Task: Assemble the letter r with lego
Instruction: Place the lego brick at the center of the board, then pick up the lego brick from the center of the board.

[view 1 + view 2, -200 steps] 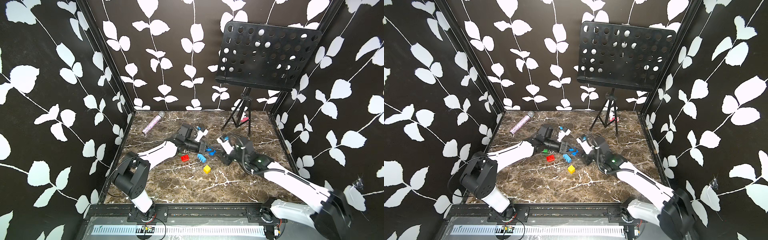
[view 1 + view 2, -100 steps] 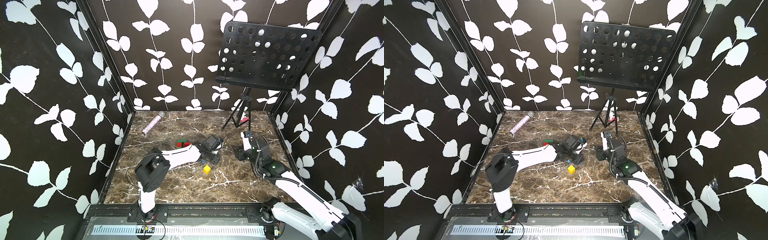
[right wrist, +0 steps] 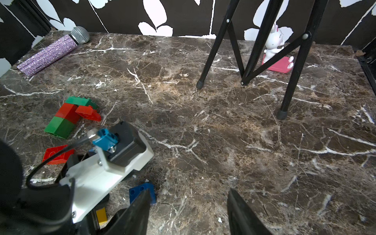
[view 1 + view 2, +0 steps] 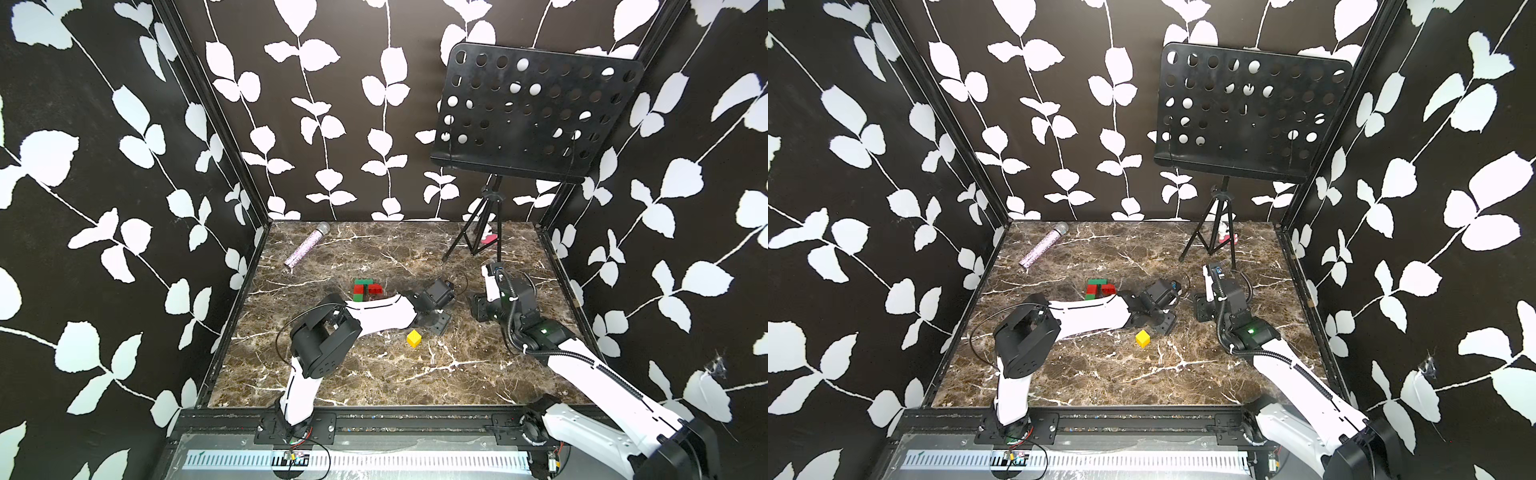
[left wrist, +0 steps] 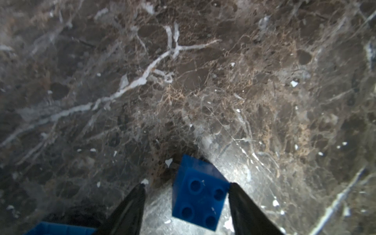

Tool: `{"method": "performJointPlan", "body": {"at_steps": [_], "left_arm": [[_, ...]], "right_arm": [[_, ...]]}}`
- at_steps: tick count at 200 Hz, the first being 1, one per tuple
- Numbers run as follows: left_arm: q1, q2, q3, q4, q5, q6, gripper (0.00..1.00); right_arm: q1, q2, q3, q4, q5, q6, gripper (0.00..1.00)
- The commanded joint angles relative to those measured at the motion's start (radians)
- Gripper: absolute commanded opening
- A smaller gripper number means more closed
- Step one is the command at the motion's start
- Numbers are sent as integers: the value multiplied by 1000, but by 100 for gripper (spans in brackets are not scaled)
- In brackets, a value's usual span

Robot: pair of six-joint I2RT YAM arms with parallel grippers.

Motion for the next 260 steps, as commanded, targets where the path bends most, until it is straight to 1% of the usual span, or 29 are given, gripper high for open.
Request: {"method": "performJointPlan", "body": {"at_steps": [1, 9, 22, 40, 46, 55, 68, 78, 94, 115, 134, 153, 180, 213, 260], "left_arm": [[0, -118, -38, 34, -71, -9, 75], [0, -157, -51, 33, -107, -11, 82], [2, -239, -90, 53, -169, -12, 86], [16, -373, -167, 90, -252, -28, 89], [28, -423, -200, 110, -262, -39, 89], [51, -496, -247, 139, -252, -53, 89], [91, -599, -320, 206, -194, -71, 89], [123, -670, -370, 247, -155, -91, 89], [160, -755, -424, 267, -142, -99, 90], [186, -808, -455, 220, -179, -88, 91], [201, -834, -487, 211, -181, -92, 91], [205, -843, -509, 219, -181, -102, 91], [208, -845, -523, 217, -191, -106, 91], [218, -847, -529, 200, -199, -107, 91], [234, -865, -552, 200, -220, -131, 91]], "right_arm": [[-6, -15, 10, -8, 10, -3, 59], [-6, -5, 12, -16, 0, -2, 59], [-8, 25, 17, -30, -26, 9, 59], [-9, 103, 28, -28, -152, -3, 59], [-8, 137, 28, -17, -209, -10, 60], [-8, 199, 27, -4, -297, -29, 61], [-5, 311, 51, -7, -406, -51, 62], [0, 396, 90, -31, -446, -71, 59], [20, 477, 120, -20, -451, -83, 57], [56, 472, 108, 49, -420, -86, 60], [69, 471, 128, 34, -402, -100, 62], [80, 506, 163, -20, -389, -129, 61], [102, 557, 193, -77, -321, -157, 60], [116, 584, 191, -66, -297, -157, 58], [146, 615, 197, -65, -263, -158, 51]]}}
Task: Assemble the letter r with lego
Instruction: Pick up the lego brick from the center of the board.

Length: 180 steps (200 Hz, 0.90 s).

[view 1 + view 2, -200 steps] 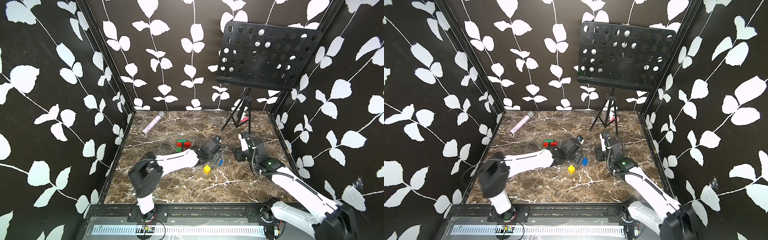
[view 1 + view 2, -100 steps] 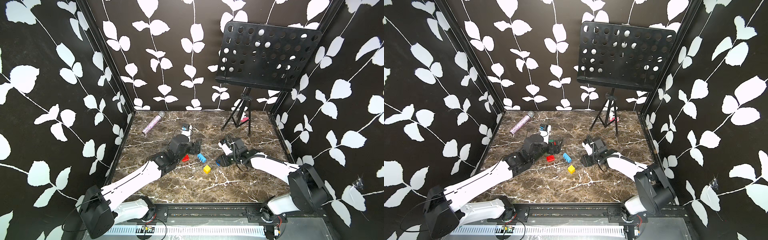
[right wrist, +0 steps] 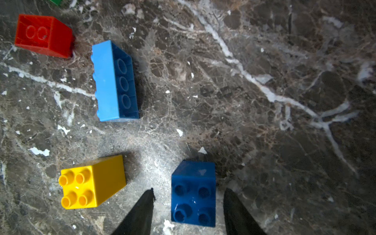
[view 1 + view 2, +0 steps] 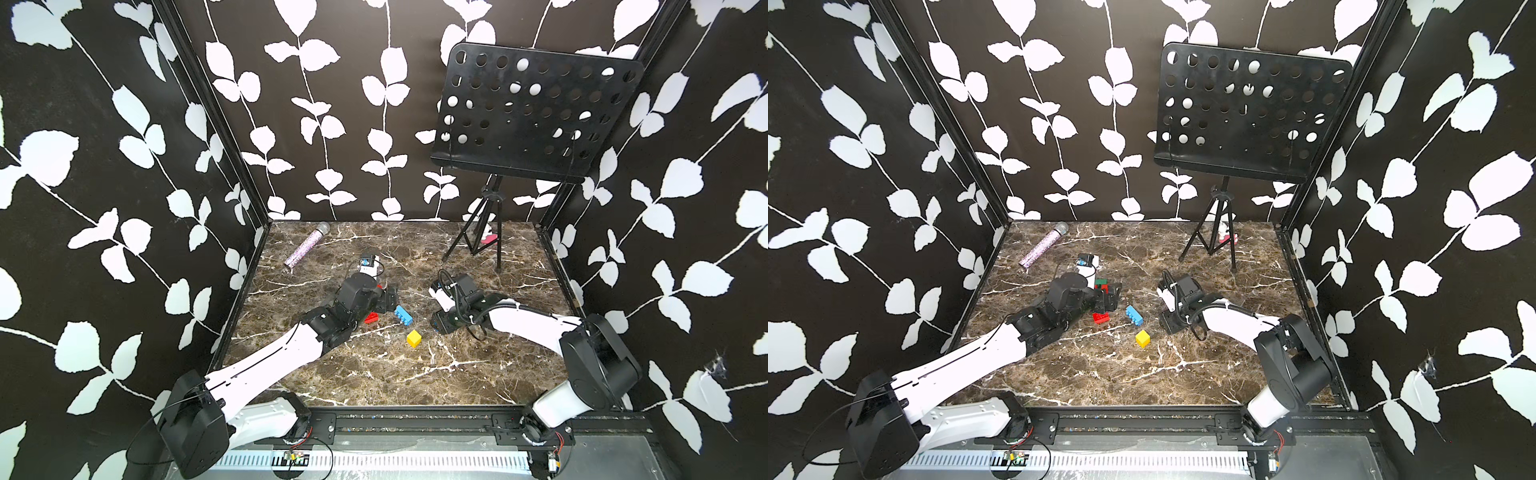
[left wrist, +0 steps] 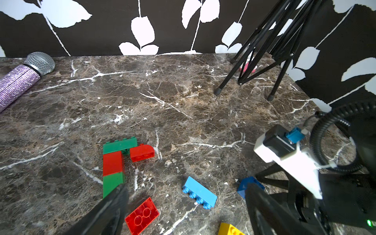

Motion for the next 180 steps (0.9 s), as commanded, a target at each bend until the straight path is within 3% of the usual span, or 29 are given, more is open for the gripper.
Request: {"method": "performJointPlan", "body": {"at_steps": [1, 84, 135, 170, 180], "left_arm": [[12, -37, -24, -13, -23, -22, 91], [30, -45, -47, -15, -5, -37, 92], [70, -93, -51, -25, 5, -47, 92], [152, -141, -84, -10, 24, -74, 92], [169, -150, -94, -3, 34, -80, 92]], "right_arm": [[18, 16, 14, -3, 38, -16, 51], [45, -42, 22, -23, 135, -22, 27], [74, -254, 91, -125, -43, -83, 25], [93, -182, 175, -221, -138, -78, 24], [120, -165, 181, -220, -115, -88, 22]]}}
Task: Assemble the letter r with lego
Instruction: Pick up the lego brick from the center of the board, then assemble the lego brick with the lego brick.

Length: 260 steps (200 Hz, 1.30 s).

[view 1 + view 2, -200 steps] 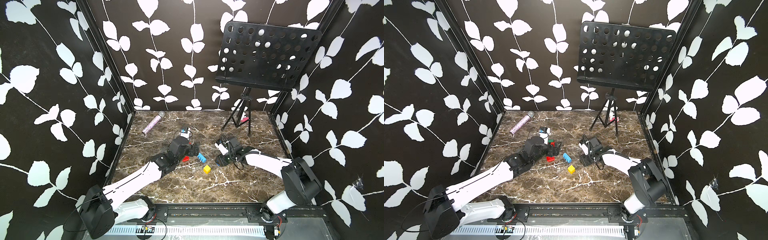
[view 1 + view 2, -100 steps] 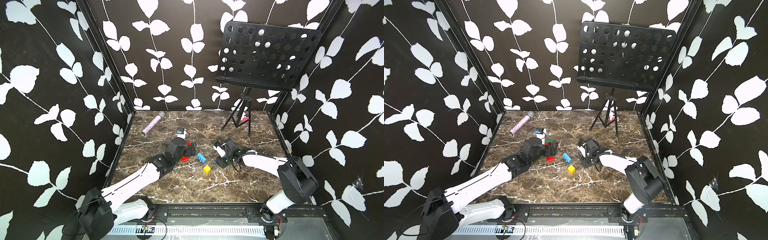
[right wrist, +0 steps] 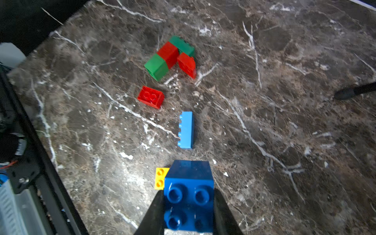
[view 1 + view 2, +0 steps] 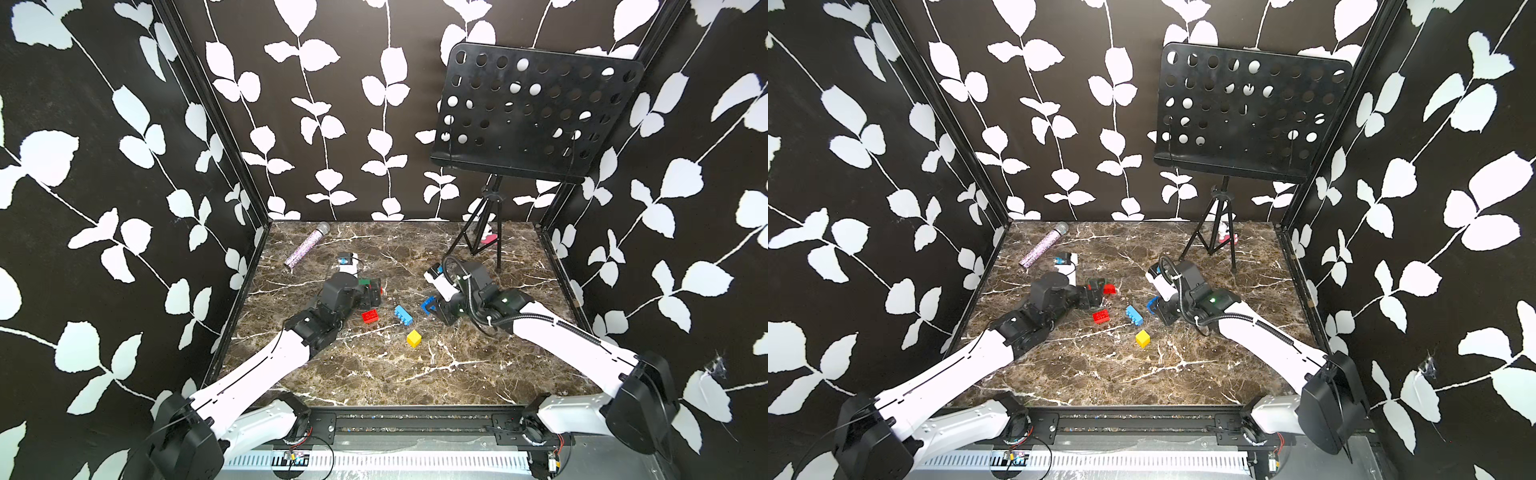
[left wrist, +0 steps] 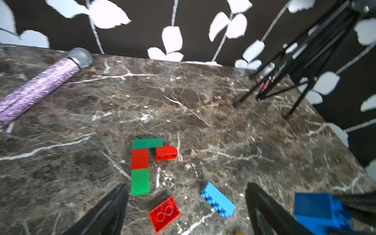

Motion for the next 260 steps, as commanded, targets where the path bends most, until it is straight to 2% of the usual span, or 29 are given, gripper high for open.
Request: {"method": "performJointPlan", "body": {"at_steps": [1, 25, 109, 188, 260], "left_arm": [[36, -37, -35, 10, 22, -29, 92], [62, -55, -49, 14, 40, -42, 92], [92, -49, -85, 37, 69, -69, 92], [102, -31, -103, 59, 92, -75, 92], [107, -18, -106, 62, 105, -77, 92]], "right_arm": [[44, 62, 14, -79, -47, -22, 21], [79, 104, 14, -69, -13, -27, 19], [113, 214, 29, -64, -18, -16, 18], [151, 246, 39, -91, 64, 18, 18], [162, 249, 28, -75, 51, 27, 17]]}}
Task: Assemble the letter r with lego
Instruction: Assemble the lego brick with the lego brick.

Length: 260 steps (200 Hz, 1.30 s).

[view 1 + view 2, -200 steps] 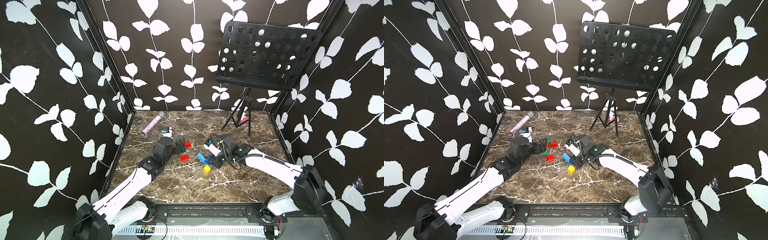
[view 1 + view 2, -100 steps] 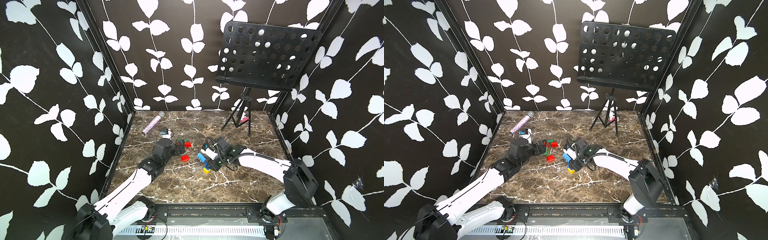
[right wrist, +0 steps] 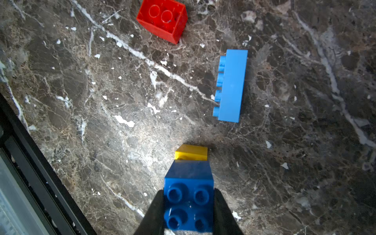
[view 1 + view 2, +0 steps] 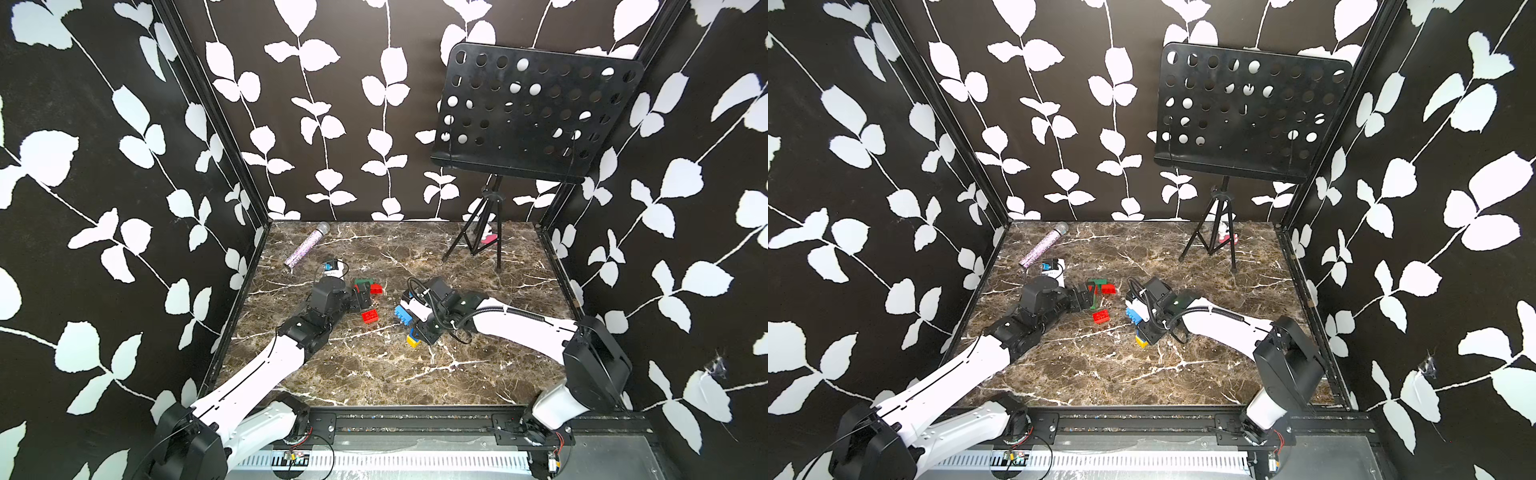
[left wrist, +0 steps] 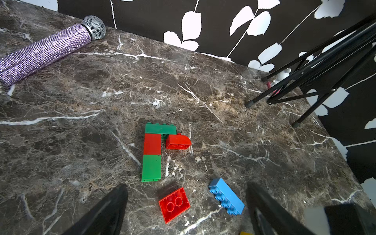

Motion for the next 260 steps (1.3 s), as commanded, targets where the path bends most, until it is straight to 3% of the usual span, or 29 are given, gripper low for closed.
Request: {"method": "performJointPlan", "body": {"at_steps": [1, 126, 219, 260], "left_arm": [[7, 0, -16, 33, 9, -6, 93], [11, 4, -20, 27, 23, -11, 93], [14, 9, -17, 27, 34, -15, 93], [14, 18, -15, 29, 38, -15, 93]], "right_arm": [[12, 7, 6, 0, -3, 4, 17], [31, 49, -14, -22, 21, 26, 16], [37, -38, -60, -30, 7, 8, 16], [38, -9, -57, -41, 9, 8, 16]]}}
